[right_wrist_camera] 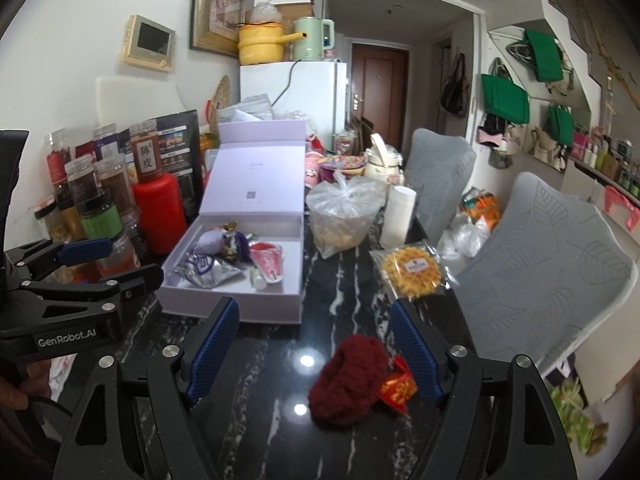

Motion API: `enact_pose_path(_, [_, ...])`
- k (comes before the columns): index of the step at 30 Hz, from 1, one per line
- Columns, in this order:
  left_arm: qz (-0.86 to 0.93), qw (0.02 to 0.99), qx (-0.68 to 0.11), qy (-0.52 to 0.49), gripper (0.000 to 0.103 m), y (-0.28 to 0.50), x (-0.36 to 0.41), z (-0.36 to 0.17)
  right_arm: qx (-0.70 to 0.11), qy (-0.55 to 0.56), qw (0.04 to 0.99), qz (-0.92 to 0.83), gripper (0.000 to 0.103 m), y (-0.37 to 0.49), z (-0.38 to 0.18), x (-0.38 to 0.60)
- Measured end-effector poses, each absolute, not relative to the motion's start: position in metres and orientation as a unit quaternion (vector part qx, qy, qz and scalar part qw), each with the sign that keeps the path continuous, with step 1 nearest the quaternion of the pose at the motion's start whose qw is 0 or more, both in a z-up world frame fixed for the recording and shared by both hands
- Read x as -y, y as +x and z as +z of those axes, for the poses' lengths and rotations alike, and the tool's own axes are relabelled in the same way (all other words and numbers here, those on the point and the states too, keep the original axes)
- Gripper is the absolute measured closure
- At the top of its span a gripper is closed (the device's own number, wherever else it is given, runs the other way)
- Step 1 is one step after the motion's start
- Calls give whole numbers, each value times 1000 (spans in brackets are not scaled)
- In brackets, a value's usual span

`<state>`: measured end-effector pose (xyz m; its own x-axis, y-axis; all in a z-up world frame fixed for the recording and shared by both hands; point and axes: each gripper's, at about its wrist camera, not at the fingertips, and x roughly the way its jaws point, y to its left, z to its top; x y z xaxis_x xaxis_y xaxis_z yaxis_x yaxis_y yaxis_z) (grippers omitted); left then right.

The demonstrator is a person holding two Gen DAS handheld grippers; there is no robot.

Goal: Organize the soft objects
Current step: 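Withdraw both open tools from the box toward the red fuzzy sock, then grasp the red fuzzy sock with the left tool while the right tool grasps the red candy packet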

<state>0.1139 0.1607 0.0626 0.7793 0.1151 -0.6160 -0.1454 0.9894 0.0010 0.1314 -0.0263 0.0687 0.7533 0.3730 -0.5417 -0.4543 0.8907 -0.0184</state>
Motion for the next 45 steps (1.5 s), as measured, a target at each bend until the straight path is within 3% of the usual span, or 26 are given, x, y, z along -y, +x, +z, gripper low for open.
enact_pose_path(27, [-23, 911, -407, -56, 25, 148, -70, -13, -339, -31, 930, 141, 20, 151, 0, 131])
enact_pose_path(45, [-65, 876, -474, -56, 25, 179, -28, -73, -373, -17, 919, 129, 20, 175, -30, 150])
